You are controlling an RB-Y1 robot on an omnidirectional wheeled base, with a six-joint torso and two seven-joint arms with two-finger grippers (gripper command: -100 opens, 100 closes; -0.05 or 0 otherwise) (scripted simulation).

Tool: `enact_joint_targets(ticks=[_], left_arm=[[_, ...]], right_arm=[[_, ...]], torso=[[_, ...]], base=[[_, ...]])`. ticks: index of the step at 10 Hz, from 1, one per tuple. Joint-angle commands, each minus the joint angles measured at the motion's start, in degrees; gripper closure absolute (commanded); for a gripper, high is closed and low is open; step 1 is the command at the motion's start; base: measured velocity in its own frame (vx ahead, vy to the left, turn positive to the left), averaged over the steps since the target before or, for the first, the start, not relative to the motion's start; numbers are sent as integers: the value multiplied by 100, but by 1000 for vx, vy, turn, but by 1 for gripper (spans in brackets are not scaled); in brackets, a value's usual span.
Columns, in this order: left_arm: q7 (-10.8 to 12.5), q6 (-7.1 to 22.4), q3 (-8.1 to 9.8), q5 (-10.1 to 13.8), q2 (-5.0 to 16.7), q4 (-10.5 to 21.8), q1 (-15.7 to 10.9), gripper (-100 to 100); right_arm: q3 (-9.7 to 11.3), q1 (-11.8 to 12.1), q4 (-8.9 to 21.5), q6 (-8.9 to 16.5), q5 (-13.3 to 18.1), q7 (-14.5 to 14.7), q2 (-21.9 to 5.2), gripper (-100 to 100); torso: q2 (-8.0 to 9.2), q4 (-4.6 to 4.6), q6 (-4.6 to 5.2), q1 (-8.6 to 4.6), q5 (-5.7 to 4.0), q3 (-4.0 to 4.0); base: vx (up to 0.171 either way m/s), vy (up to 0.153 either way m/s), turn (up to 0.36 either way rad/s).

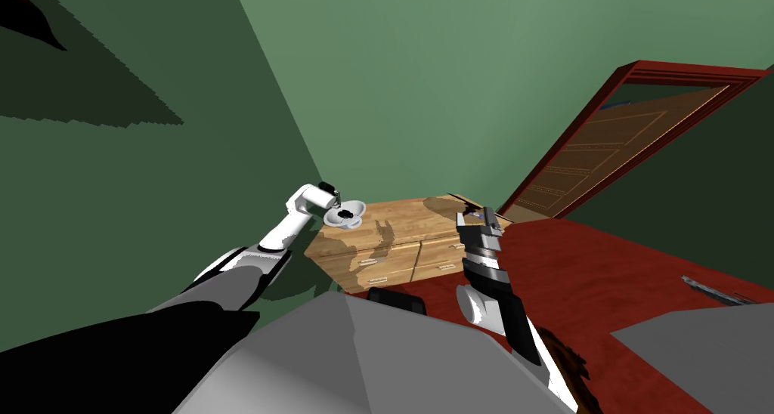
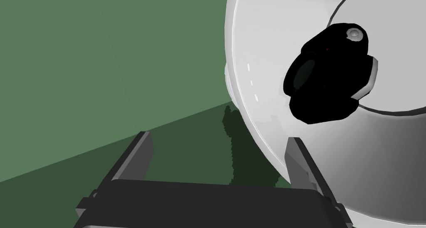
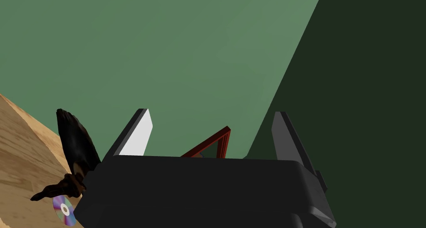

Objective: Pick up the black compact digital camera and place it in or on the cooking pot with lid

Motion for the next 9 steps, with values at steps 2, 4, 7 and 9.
enact_joint_targets(ticks=[2,4,7,9], left_arm=[[95,319,-6,114,130,-225,-92,-100],[69,249,4,98,109,-169,-69,0],[69,247,3,97,109,-168,-69,0],[69,247,3,97,109,-168,-69,0]], right_arm=[[0,0,0,0,0,0,0,0],[0,0,0,0,0,0,0,0],[0,0,0,0,0,0,0,0],[0,0,0,0,0,0,0,0]], torso=[[7,1,1,-6,-1,4],[10,2,0,-8,-1,6],[9,2,0,-7,-1,5],[9,2,0,-7,-1,5]], base=[[0,0,0],[0,0,0],[0,0,0],[0,0,0]])
